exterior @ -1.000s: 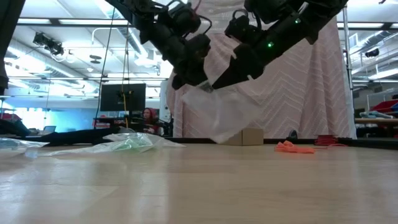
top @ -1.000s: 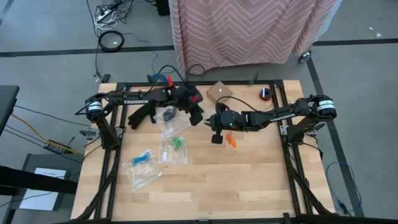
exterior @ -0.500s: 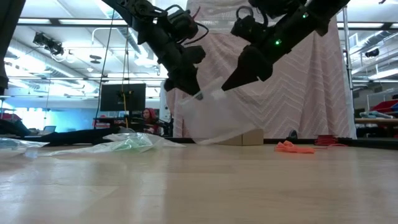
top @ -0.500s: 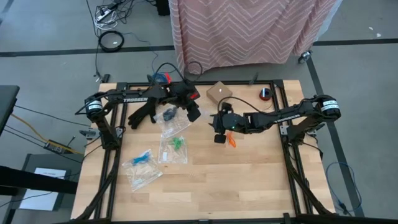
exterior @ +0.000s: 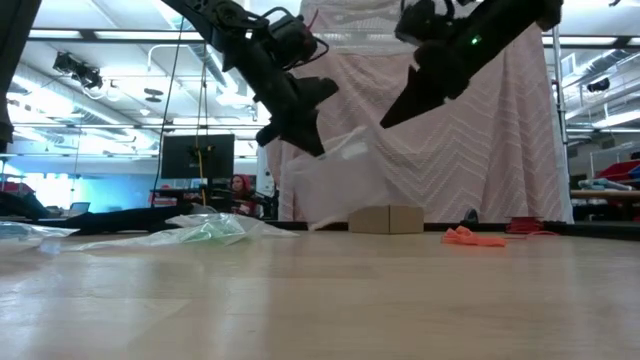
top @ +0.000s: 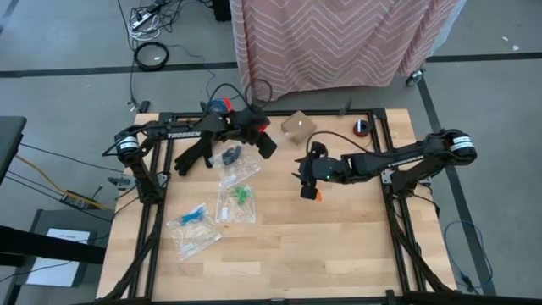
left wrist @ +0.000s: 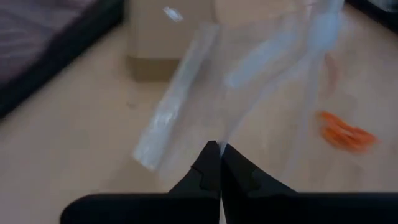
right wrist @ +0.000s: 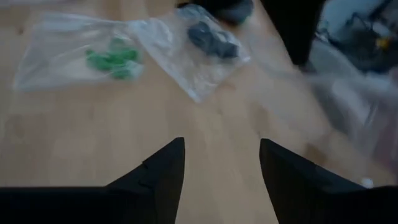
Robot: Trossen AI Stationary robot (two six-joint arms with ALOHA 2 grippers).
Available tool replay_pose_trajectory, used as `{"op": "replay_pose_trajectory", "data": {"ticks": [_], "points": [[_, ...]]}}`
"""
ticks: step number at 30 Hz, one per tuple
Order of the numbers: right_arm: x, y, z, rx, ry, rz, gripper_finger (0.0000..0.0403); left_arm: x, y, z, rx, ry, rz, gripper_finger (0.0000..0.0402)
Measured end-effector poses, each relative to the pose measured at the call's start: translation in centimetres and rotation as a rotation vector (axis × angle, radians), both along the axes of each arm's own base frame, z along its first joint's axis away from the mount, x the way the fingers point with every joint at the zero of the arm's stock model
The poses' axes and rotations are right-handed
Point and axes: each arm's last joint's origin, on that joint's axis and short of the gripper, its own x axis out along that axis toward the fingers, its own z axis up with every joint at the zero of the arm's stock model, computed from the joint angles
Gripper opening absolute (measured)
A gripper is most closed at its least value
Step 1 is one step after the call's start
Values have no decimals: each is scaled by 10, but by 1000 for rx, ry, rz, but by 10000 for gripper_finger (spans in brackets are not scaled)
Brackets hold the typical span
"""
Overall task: Sort rubber bands
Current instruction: Open the transparent zip bag
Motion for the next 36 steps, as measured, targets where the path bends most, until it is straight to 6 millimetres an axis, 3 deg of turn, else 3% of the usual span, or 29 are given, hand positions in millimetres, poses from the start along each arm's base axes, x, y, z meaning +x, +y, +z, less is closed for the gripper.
{"op": "replay_pose_trajectory", "data": {"ticks": [5,12,28,36], "points": [[-2,2,7,-133,12,46,195,0,-3,-1,-60,-4,-28,1],[-3,-20,12,-173,18,9,196,1,-10,-2,-150,-28,-160,1],[-8,-69,10,-80,29,37,196,1,-13,-2,-118,-8,-224,1],[-6,-83,17,-18,-81,130,178,2,-13,-1,-102,-19,-239,1]]}}
